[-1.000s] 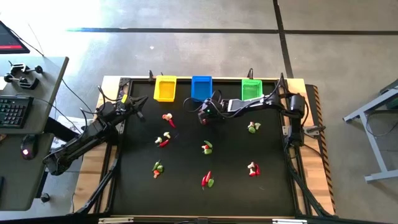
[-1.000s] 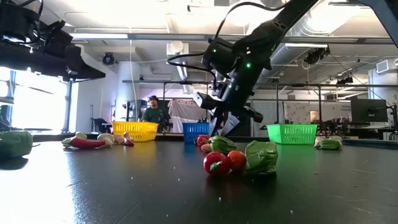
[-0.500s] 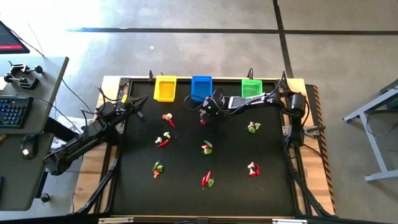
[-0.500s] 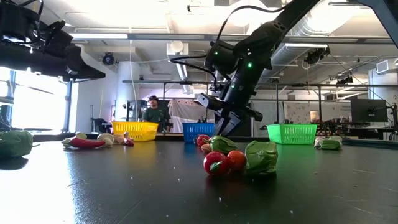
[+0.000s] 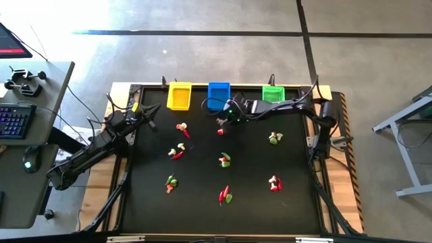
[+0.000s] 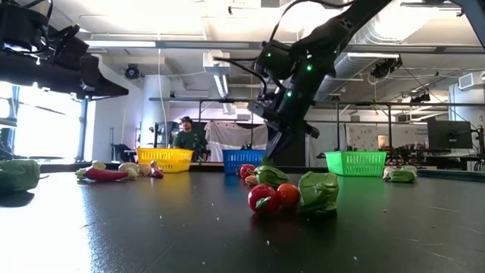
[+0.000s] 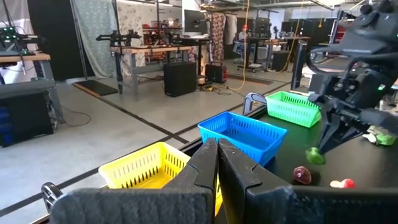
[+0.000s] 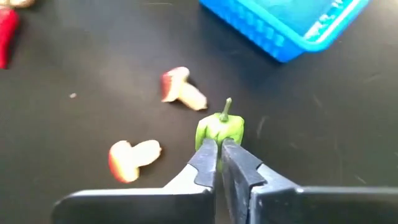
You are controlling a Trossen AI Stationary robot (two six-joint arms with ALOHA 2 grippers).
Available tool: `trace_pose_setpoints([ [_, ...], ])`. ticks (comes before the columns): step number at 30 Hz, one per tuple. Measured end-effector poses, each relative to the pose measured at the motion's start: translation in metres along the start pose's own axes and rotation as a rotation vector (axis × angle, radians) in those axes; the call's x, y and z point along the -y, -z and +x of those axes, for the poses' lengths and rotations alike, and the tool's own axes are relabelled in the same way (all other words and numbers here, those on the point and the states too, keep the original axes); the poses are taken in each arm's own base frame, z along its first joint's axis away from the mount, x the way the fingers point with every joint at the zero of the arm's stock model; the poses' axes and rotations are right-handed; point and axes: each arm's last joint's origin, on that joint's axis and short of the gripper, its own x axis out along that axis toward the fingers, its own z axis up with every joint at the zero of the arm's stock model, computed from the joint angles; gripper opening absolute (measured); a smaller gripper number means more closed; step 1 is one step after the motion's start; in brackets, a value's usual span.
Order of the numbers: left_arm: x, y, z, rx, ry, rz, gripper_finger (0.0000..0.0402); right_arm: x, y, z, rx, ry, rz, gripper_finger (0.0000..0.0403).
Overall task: Sort produce into baskets
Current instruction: Put the green chili pepper into the blue bin
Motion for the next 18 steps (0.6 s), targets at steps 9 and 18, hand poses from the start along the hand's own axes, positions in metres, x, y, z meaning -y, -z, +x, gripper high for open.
trace_pose_setpoints([
  [9, 0.000, 0.000, 0.000, 0.000, 0.000, 0.001, 0.0000, -0.003, -0.013, -0.026, 0.093, -0.070, -0.029, 0.0000],
  [18, 0.000, 0.000, 0.000, 0.000, 0.000, 0.002, 0.0000, 0.022, -0.056, -0.032, 0.383, -0.123, -0.053, 0.0000],
])
